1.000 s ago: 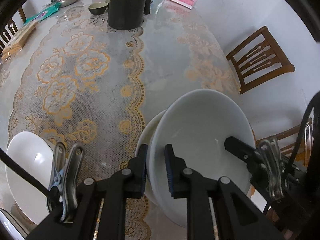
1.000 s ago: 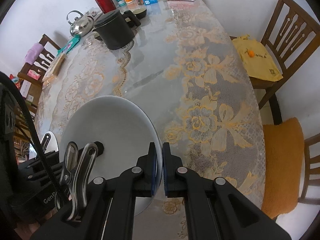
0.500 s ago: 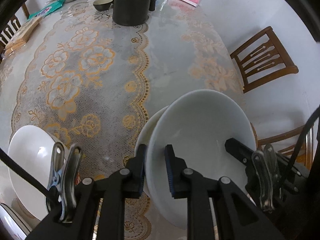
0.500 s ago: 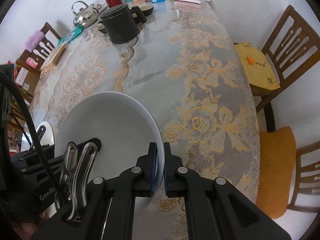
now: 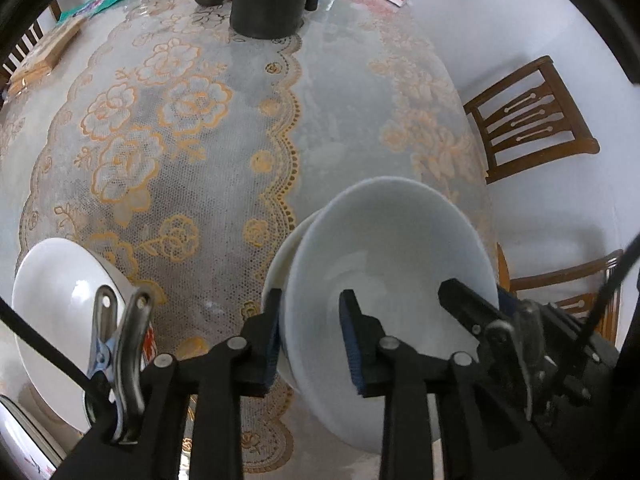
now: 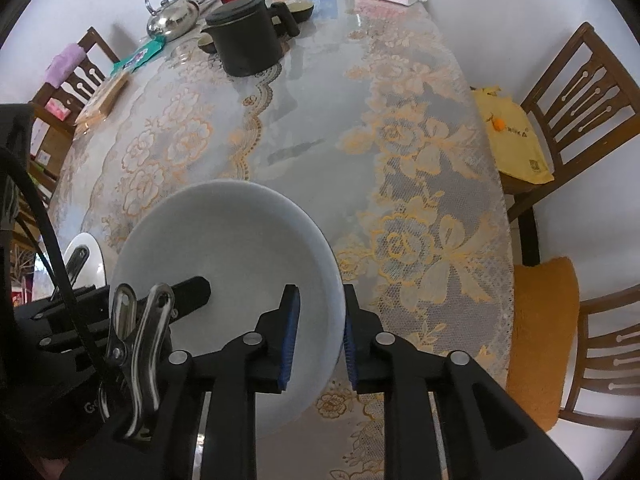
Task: Organize plates and bowls
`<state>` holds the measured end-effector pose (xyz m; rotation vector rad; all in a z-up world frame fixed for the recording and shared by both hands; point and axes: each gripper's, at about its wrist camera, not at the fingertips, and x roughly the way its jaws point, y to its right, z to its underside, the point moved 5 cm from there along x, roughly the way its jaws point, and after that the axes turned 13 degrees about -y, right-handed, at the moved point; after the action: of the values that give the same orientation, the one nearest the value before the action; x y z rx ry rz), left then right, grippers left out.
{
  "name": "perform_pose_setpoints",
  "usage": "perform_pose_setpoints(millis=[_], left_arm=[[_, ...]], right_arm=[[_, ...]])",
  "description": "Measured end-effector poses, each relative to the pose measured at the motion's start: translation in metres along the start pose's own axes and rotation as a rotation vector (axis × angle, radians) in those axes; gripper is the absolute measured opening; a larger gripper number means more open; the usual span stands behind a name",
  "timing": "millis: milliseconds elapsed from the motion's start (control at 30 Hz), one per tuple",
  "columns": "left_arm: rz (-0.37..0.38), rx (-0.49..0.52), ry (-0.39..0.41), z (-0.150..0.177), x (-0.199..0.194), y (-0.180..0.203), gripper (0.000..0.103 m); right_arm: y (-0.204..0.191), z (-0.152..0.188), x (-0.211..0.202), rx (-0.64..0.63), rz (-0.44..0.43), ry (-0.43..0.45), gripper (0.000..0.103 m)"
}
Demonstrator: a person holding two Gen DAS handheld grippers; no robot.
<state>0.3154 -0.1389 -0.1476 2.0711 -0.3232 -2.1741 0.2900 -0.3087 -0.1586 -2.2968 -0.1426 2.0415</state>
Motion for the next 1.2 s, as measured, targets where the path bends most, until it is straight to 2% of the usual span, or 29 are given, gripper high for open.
perform_pose_setpoints(millis=[833,967,1033,1200], left_arm=[[-0.026,-0.010,-0.022,0.002,-0.007,0.003,0.035],[-0.072,0.020,-0.009,0.001,-0.011,0.008,0.035],[-0.140,0.047,0.013,0.000,-0.016,0.010,0.039],[-0.118,0.025,-0.007,-0.002,-0.014,0.003,0.042]], right_arm=[[0.004,0.004,-0.006,0.026,-0.033,-0.009,0.021],[0.007,0.004,-0.007,0.024,-0.028,-0.001,0.021],[0.006,0.004,-0.008,0.018,-0.028,0.004,0.021],[0.001,0.003,-0.011,0.002,-0.040,0.015,0.018]])
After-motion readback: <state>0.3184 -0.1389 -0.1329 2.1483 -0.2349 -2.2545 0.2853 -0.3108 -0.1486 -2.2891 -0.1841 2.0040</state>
